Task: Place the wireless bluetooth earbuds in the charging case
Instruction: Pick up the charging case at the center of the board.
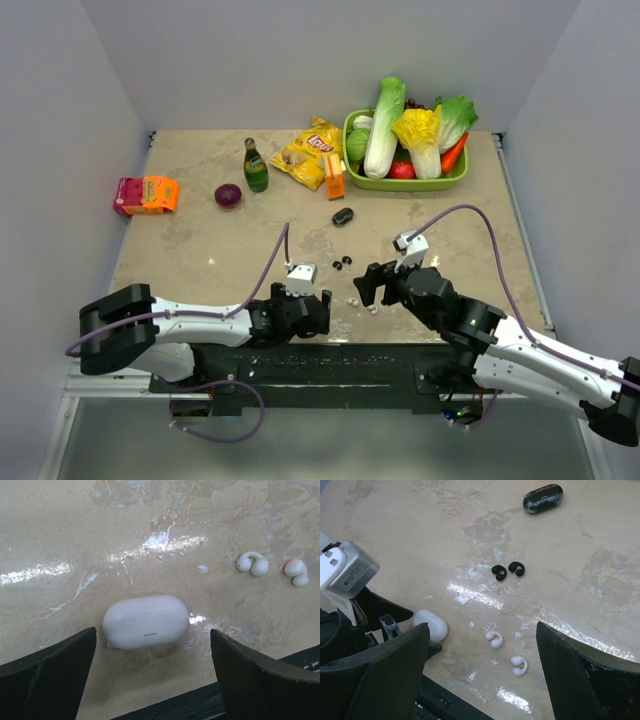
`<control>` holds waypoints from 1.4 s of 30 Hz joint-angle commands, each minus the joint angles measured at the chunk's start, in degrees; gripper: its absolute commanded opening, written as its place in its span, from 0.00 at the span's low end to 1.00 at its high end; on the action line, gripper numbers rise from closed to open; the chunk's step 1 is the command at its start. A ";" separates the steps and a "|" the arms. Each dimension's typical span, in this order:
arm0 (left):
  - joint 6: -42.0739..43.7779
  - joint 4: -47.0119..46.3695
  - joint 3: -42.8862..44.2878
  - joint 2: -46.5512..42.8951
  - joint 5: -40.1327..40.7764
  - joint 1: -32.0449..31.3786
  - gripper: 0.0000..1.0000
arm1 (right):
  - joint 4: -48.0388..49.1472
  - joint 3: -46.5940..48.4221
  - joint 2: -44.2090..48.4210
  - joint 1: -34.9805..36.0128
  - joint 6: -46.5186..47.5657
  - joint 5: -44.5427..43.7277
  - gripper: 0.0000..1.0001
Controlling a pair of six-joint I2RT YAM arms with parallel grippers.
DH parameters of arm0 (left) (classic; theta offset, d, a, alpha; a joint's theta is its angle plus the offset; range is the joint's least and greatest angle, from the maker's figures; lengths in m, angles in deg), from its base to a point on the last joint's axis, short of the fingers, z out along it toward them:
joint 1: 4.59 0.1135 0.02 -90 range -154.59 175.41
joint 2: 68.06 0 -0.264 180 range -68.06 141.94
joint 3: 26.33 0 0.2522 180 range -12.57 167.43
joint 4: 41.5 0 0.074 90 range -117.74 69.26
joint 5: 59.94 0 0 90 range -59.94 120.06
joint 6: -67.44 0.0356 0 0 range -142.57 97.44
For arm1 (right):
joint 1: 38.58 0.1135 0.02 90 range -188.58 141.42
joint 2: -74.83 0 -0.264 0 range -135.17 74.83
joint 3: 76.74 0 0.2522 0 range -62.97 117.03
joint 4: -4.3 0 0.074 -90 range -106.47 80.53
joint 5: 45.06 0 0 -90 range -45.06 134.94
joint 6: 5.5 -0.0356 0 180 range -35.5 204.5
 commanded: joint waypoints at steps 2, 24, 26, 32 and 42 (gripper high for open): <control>-3.40 4.90 3.57 2.90 2.36 -0.28 1.00 | 0.07 2.00 0.53 0.14 -0.77 -0.32 0.90; -4.98 9.56 8.40 11.42 1.48 -0.46 0.88 | 0.25 2.09 -0.35 0.14 -0.60 -0.75 0.91; -5.33 10.79 9.10 12.04 1.75 -0.72 0.89 | 0.25 1.91 -0.09 0.14 -0.60 -0.76 0.91; -6.47 14.66 11.56 14.50 2.80 -1.51 0.92 | -0.10 1.47 0.53 0.14 -0.86 -1.19 0.91; -7.79 16.07 12.45 16.44 2.63 -2.57 0.86 | -0.72 0.94 1.76 0.14 -1.12 -1.37 0.91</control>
